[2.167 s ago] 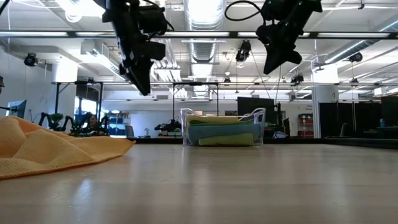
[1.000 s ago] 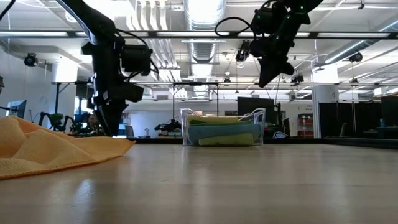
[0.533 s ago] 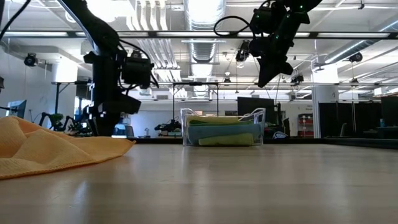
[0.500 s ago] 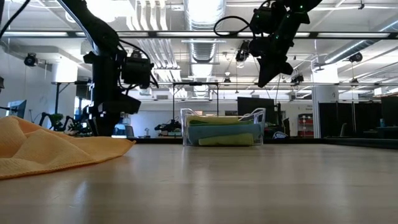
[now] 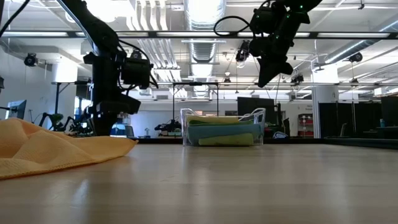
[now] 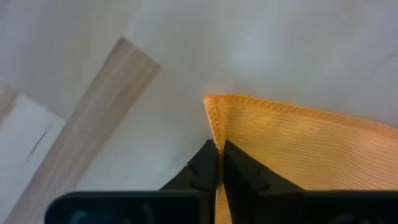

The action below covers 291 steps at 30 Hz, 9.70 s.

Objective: Fold microfiber towels
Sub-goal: Fold the orange microfiber cloth

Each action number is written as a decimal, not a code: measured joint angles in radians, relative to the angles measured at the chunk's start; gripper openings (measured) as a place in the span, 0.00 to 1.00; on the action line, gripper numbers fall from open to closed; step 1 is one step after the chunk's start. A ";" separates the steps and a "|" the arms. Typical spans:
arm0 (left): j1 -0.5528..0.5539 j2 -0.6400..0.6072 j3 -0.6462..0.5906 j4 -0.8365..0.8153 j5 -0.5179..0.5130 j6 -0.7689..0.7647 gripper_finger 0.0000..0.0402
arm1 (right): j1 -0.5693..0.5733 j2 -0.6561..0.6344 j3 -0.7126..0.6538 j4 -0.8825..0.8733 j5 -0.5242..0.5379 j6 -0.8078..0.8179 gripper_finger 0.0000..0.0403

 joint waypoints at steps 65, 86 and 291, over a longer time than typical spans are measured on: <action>-0.015 -0.301 0.295 -0.133 -0.018 0.374 0.02 | 0.696 0.003 -0.222 0.515 0.003 0.886 0.29; -0.015 -0.301 0.294 -0.131 -0.018 0.395 0.02 | 0.761 0.114 -0.325 0.838 0.087 1.104 0.33; -0.703 -0.211 0.267 0.206 -0.248 -0.956 0.02 | 0.870 -0.197 -0.143 -0.323 -0.006 0.200 0.02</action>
